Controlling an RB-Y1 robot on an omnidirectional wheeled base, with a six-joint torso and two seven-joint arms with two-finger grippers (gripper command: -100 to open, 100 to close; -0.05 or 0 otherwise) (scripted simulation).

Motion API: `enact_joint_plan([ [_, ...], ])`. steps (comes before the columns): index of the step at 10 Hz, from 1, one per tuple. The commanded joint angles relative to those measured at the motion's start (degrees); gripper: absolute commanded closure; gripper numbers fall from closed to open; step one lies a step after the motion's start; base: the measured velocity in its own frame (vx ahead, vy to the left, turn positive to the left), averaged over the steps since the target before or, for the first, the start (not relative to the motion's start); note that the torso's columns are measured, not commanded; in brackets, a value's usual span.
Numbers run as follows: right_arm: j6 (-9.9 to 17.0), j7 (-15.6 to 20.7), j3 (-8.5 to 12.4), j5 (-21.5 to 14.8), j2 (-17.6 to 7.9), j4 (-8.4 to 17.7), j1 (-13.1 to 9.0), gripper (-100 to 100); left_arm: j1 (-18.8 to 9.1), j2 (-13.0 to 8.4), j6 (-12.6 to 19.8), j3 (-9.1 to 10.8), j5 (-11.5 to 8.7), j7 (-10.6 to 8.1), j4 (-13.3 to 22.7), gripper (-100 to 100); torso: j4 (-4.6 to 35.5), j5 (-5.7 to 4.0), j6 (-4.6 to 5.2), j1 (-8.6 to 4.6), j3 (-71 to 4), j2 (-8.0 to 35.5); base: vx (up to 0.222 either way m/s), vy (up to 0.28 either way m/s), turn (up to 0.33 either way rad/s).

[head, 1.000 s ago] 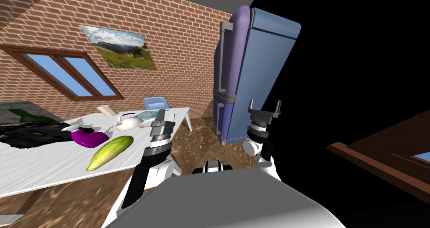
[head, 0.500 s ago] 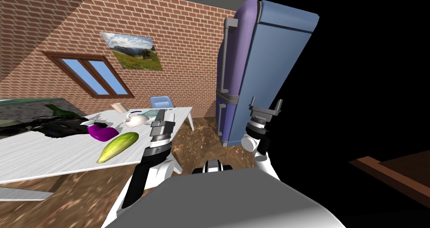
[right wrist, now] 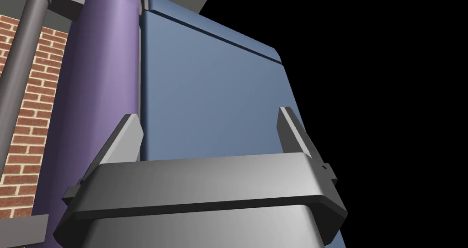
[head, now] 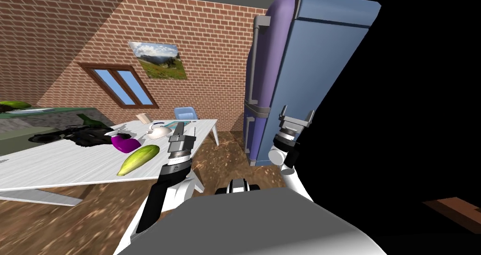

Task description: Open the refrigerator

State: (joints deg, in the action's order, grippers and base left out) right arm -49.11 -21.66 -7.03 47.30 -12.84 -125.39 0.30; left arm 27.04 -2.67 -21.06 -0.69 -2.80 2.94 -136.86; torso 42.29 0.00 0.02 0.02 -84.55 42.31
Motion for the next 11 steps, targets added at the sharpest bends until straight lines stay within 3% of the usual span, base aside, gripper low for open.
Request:
enact_joint_plan([
  [1,-1.51,-1.39,-0.64,4.07,-0.25,0.86,-2.13,-100,0.0,0.0,0.0,0.0,0.0,0.0,0.0,0,0.0,0.0,-0.04,-0.02,0.0,-0.01,0.031,-0.044,0.099],
  [2,-2.71,-2.51,-1.18,6.06,-0.41,1.63,-4.1,-100,0.0,0.0,0.0,0.0,0.0,0.0,0.0,0,-0.01,0.0,0.0,-0.01,-0.02,-0.03,0.047,-0.052,0.209],
  [3,-2.71,-2.51,-1.18,7.3,-0.41,1.63,-4.1,-100,0.0,0.0,0.0,0.0,0.0,0.0,0.0,0,-0.02,0.0,-0.05,-0.03,-0.06,-0.1,0.031,-0.053,0.075],
  [4,-3.9,-3.64,-1.72,9.32,-0.55,2.45,-6.09,-100,0.0,0.0,0.0,0.0,0.0,0.0,0.0,0,-0.01,-0.01,0.02,-0.04,-0.02,-0.03,0.026,-0.057,0.13],
  [5,-3.9,-3.64,-1.72,10.55,-0.55,2.45,-6.09,-100,0.0,0.0,0.0,0.0,0.0,0.0,0.0,0,0.0,-0.01,-0.04,-0.04,0.0,-0.01,0.025,-0.046,0.085],
  [6,-5.09,-4.76,-2.26,12.55,-0.65,3.3,-8.08,-100,0.0,0.0,0.0,0.0,0.0,0.0,0.0,0,0.0,0.0,0.0,0.0,0.01,0.01,0.036,-0.054,0.153],
  [7,-5.09,-4.76,-2.26,13.8,-0.65,3.3,-8.08,-100,0.0,0.0,0.0,0.0,0.0,0.0,0.0,0,-0.01,0.0,-0.04,-0.02,-0.03,-0.05,0.025,-0.05,0.113],
  [8,-6.27,-5.89,-2.8,15.76,-0.71,4.18,-10.08,-100,0.0,0.0,0.0,0.0,0.0,0.0,0.0,0,-0.01,0.0,0.0,-0.01,-0.01,-0.01,0.021,-0.056,0.167],
  [9,-6.27,-5.89,-2.8,17.05,-0.71,4.18,-10.08,-100,0.0,0.0,0.0,0.0,0.0,0.0,0.0,0,0.0,0.0,-0.04,-0.03,-0.01,-0.01,0.02,-0.051,0.102],
  [10,-7.44,-7.0,-3.34,18.96,-0.72,5.06,-12.07,-100,0.0,0.0,0.0,0.0,0.0,0.0,0.0,0,0.0,-0.01,0.0,-0.02,0.0,-0.01,0.029,-0.052,0.163],
  [11,-7.44,-7.0,-3.34,20.28,-0.72,5.06,-12.07,-100,0.0,0.0,0.0,0.0,0.0,0.0,0.0,0,-0.01,0.0,-0.04,-0.02,-0.03,-0.05,0.024,-0.052,0.086],
])
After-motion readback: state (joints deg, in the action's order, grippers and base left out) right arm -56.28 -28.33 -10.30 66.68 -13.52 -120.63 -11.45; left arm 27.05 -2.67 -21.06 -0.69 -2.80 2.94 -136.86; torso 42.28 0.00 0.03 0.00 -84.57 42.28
